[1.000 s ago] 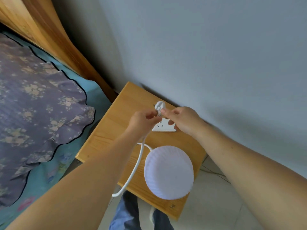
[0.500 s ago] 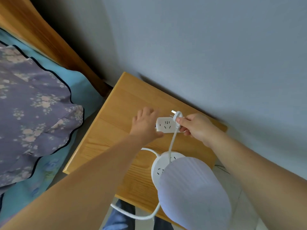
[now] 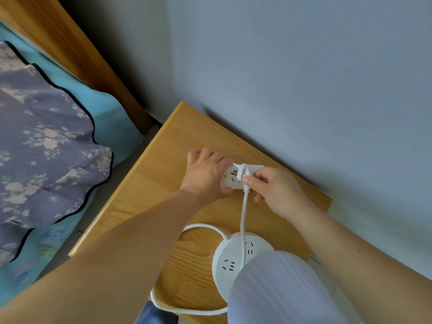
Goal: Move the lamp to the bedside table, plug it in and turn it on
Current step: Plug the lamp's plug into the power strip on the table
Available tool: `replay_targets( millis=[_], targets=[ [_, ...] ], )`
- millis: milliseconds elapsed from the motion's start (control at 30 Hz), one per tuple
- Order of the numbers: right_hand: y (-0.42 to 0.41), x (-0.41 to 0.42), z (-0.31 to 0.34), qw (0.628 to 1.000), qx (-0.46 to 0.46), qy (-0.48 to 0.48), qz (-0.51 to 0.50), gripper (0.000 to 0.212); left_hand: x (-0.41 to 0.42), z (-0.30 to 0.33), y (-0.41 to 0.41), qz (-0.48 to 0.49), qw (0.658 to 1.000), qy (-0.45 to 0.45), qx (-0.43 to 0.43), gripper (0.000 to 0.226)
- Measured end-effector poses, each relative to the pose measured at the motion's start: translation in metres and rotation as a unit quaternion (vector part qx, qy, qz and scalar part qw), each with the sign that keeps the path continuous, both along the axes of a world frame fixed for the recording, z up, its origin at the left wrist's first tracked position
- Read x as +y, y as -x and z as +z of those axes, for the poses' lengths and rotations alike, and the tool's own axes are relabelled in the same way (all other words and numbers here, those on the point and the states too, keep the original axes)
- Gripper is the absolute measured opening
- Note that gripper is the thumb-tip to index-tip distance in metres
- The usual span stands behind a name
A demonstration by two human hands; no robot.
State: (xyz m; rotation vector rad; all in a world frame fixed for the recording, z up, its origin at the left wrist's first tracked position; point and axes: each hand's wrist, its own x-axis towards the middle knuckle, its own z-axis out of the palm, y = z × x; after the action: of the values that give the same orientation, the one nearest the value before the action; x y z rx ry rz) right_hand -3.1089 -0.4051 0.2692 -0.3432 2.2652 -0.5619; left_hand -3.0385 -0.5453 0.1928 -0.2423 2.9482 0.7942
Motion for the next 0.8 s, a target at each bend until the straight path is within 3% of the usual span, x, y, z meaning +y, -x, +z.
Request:
replay_targets(
  millis=[467,800],
  targets=[
    [-0.003,-0.013,-0.006,0.994,0.1,-0.033,0.015,0.021,-0.013,-0.003,0.004,0.073,0.995,-0.066,-0.004,0.06],
    [-0.004,0.006,-0.008,0.983,0.167,-0.08,0.014,0.02,0.018,-0.001,0.01,0.097,0.994,-0.057,-0.014,0.057]
  ],
)
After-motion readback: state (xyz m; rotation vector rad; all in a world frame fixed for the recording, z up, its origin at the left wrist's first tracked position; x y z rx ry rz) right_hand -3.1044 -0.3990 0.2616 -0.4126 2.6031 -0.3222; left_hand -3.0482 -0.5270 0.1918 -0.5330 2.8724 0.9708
